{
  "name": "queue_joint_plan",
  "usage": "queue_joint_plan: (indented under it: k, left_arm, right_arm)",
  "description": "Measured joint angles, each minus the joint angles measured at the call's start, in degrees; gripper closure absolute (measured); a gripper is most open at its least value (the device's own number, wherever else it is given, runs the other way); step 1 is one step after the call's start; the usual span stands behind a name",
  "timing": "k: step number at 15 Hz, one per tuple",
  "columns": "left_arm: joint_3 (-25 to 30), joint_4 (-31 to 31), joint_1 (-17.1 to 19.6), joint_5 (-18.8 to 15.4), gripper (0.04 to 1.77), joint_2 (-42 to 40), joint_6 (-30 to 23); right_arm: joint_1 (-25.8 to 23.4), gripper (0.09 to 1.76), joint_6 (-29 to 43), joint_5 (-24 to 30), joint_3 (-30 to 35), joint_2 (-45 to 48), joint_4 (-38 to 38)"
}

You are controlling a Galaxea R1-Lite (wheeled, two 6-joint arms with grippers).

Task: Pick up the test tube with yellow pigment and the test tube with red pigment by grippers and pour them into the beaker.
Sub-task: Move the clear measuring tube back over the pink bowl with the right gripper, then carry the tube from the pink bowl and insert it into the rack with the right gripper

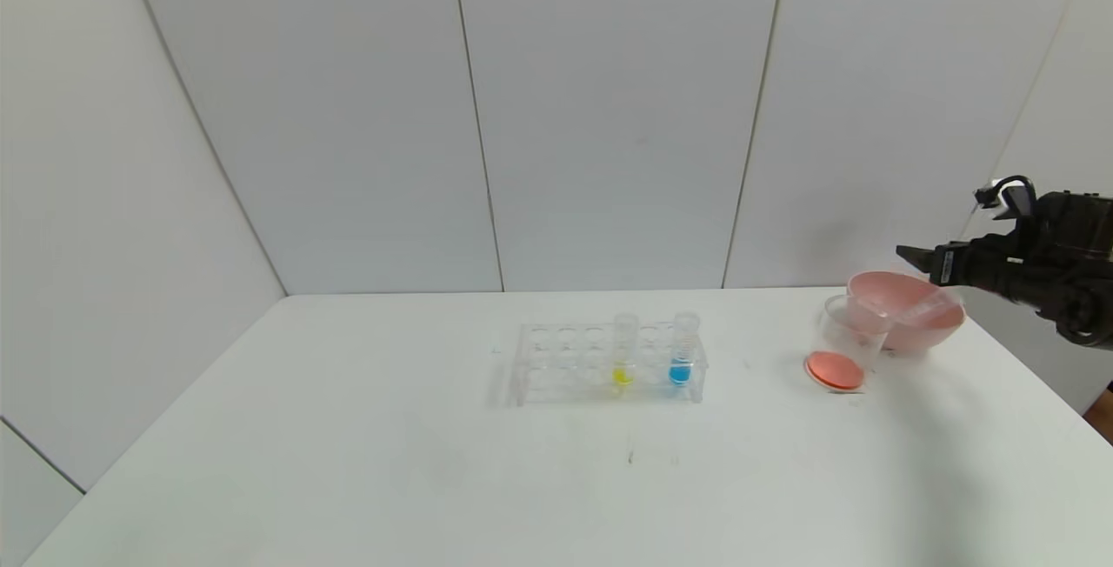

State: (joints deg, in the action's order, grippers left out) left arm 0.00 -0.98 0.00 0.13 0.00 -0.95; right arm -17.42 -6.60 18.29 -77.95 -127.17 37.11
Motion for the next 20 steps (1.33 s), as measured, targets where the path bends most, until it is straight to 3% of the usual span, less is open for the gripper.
queue_joint_plan:
  k: [5, 11, 15, 20]
  left_arm:
    - [0.0, 0.0, 0.0, 0.02, 0.09, 0.0, 0.0]
    - [0.0, 0.0, 0.0, 0.02, 0.09, 0.0, 0.02]
    - [0.0, -0.02, 0.0, 0.02, 0.09, 0.0, 0.0]
    - [0.0, 0.0, 0.0, 0.02, 0.09, 0.0, 0.0]
  right_arm:
    - [0.09, 0.3, 0.15, -0.01, 4.19, 5.6, -0.41]
    - [3.8, 0.21, 2.88, -0.01, 10.5, 21.71, -16.88]
    - [12.58, 0.18, 4.79, -6.77, 14.73, 33.6, -30.93]
    - [29.98, 0.16, 14.38, -23.45, 21.11, 41.42, -31.42]
